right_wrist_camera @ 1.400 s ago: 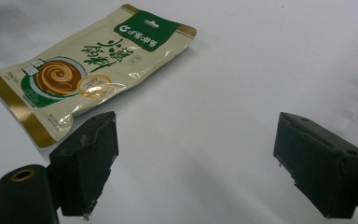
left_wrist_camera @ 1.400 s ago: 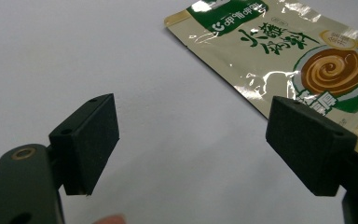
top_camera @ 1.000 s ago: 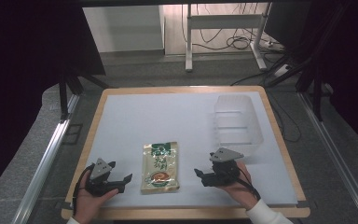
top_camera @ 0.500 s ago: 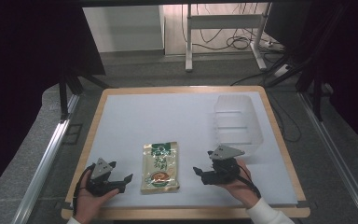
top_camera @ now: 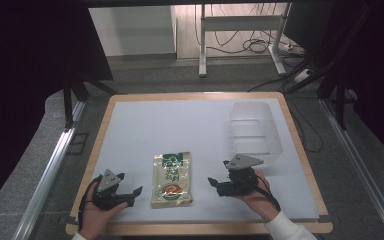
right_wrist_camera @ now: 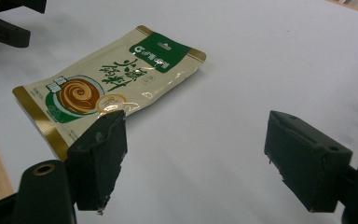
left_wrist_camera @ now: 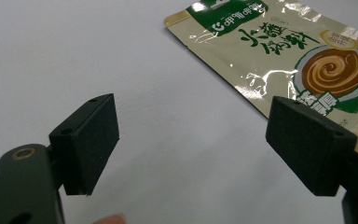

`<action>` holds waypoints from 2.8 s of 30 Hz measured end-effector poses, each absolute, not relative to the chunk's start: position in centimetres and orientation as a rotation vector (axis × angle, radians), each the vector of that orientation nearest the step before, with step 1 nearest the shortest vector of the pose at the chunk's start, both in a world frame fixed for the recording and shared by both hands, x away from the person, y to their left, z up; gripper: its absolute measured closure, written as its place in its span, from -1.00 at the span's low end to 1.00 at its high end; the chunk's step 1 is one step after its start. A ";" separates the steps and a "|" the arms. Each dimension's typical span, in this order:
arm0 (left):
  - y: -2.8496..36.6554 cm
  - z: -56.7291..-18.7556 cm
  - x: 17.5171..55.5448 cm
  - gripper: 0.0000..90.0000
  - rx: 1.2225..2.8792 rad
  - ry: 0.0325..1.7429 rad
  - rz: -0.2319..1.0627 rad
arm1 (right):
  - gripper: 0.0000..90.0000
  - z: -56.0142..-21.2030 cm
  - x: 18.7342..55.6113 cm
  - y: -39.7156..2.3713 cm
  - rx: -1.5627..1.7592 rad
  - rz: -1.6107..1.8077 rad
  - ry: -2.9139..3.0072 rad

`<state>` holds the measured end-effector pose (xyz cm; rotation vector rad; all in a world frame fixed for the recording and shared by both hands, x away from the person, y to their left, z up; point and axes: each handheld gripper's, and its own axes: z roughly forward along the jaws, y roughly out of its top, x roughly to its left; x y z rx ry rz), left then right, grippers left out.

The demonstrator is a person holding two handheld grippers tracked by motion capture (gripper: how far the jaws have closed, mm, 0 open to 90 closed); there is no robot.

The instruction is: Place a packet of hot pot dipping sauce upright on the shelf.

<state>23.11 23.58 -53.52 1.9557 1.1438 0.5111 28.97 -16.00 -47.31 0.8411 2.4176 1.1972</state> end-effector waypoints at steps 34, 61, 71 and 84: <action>23.7 -53.5 23.0 -0.62 1.955 1.147 0.517 | -0.55 -41.2 32.6 -12.5 0.825 1.240 2.438; 23.6 -53.5 23.0 -0.62 1.955 1.143 0.520 | -0.57 -41.5 35.5 -9.7 0.816 1.218 2.475; 23.6 -53.5 23.0 -0.62 1.953 1.144 0.518 | -0.57 -43.0 36.5 -8.7 0.834 1.163 2.526; 23.6 -53.5 23.0 -0.62 1.953 1.142 0.516 | -0.56 -45.6 37.4 -6.1 0.833 1.085 2.634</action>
